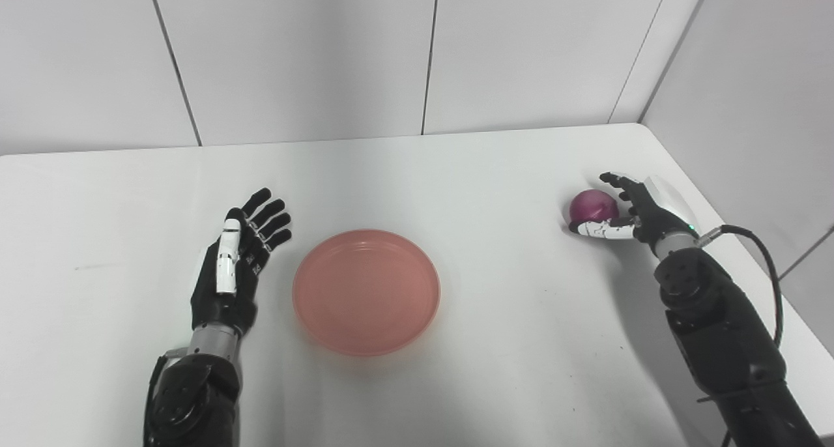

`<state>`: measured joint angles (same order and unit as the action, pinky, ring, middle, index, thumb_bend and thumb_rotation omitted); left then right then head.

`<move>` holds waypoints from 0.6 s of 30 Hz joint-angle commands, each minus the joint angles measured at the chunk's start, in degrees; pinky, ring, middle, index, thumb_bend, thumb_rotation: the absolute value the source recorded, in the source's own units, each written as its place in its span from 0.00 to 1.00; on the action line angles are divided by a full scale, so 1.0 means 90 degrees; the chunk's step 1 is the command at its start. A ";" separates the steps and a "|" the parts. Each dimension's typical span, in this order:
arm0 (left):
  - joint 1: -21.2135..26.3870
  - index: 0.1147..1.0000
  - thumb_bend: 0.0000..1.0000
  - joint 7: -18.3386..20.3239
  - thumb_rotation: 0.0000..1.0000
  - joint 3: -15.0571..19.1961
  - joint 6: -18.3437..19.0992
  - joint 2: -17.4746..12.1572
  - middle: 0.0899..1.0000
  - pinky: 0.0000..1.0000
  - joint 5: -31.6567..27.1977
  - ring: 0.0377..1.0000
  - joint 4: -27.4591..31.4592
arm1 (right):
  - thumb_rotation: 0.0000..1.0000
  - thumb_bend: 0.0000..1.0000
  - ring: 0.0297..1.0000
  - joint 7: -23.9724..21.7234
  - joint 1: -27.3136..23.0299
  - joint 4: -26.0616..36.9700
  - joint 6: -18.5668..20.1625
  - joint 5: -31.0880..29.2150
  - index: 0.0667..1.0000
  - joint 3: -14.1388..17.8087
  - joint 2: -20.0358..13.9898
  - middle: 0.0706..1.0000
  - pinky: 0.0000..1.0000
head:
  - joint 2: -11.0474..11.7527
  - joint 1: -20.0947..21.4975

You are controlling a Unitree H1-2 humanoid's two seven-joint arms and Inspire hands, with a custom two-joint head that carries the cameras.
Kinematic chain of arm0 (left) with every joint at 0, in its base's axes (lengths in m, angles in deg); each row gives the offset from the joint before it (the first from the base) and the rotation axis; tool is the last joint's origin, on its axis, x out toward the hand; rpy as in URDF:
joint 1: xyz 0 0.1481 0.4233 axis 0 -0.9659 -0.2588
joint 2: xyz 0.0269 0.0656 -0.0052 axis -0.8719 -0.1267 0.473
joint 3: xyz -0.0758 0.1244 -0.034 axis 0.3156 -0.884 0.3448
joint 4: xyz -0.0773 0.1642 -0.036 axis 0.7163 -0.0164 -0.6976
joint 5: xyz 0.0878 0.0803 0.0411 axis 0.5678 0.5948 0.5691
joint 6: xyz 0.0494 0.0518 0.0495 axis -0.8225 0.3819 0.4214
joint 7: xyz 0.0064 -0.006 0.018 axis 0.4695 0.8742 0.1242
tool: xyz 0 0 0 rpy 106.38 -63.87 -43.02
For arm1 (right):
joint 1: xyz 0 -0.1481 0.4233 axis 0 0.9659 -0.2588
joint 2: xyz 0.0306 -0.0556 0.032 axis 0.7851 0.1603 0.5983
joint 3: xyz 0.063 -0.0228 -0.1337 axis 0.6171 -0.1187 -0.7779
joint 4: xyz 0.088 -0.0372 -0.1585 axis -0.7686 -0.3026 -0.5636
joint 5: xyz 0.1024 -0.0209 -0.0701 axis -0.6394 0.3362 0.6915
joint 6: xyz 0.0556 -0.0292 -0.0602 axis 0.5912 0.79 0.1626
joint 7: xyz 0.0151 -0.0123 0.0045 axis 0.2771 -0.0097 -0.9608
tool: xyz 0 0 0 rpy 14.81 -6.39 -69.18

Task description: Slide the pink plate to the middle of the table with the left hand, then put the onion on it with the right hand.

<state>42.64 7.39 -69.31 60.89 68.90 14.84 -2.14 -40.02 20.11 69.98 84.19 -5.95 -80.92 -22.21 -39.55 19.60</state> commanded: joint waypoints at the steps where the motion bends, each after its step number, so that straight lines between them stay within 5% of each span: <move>1: -0.0057 0.78 0.40 -0.0078 1.00 0.0008 0.0175 -0.0035 0.80 0.80 0.0007 0.81 -0.0028 | 0.35 0.96 0.82 0.0036 -0.0174 0.0205 0.0035 0.0058 0.86 0.0070 -0.0163 0.86 0.73 | -0.0008 -0.0007; 18: -0.0076 0.78 0.40 -0.0114 1.00 -0.0001 0.0267 -0.0023 0.80 0.80 0.0027 0.81 0.0084 | 0.34 0.92 0.79 -0.0039 -0.0221 0.0246 0.0024 0.0122 0.80 0.0000 -0.0182 0.81 0.72 | -0.0001 0.0002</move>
<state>42.64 7.29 -69.32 61.55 68.81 14.87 -1.80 -40.96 20.13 70.92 84.25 -5.24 -81.41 -22.21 -39.55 19.69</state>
